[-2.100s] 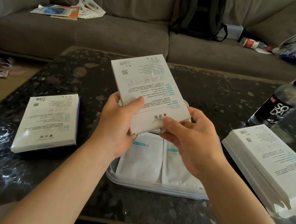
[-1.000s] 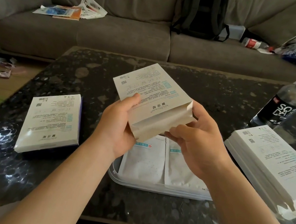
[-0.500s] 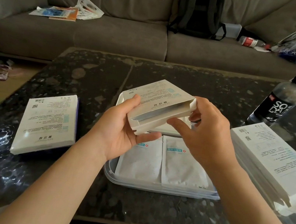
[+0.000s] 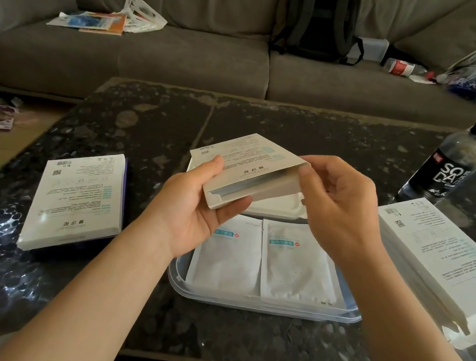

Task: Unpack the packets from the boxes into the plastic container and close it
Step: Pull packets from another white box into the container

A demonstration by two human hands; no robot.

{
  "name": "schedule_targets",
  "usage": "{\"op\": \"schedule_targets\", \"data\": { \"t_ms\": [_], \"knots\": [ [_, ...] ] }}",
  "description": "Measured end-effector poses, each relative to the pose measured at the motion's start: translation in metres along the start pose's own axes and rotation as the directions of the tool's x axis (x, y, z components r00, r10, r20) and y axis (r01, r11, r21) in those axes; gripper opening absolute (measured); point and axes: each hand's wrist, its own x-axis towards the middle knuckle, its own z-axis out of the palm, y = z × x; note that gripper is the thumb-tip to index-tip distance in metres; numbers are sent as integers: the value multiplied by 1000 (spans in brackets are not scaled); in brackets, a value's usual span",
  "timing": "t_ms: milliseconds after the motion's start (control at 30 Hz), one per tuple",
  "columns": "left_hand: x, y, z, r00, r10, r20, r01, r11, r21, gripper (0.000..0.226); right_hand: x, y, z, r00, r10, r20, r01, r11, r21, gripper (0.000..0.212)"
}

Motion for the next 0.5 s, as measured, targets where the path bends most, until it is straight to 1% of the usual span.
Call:
{"op": "schedule_targets", "data": {
  "t_ms": [67, 133, 200, 267, 400, 467, 500],
  "knots": [
    [0, 1, -2, 1000, -4, 4, 4, 1000, -8, 34, 2, -1, -2, 998, 63, 12, -63, 994, 86, 21],
    [0, 1, -3, 1000, -14, 16, 14, 1000, -11, 36, 4, -5, -2, 983, 181, 45, -186, 952, 243, 23],
    [1, 1, -3, 1000, -20, 21, 20, 1000, -12, 36, 5, -9, -3, 945, 308, 110, -326, 862, 389, 25],
    [0, 2, -3, 1000, -21, 21, 21, 1000, -8, 36, 6, -10, -3, 902, 386, 193, -430, 761, 485, 24],
    [0, 1, -3, 999, -24, 29, 24, 1000, 3, 38, 6, -9, -3, 823, 423, 379, -566, 563, 602, 23],
    [1, 0, -4, 999, -27, 29, 27, 1000, 8, 39, 7, -8, -3, 785, 450, 425, -613, 472, 633, 22],
    [1, 0, -5, 999, -26, 28, 26, 1000, 5, 39, 7, -8, -2, 780, 462, 423, -618, 456, 641, 20]
  ]
}}
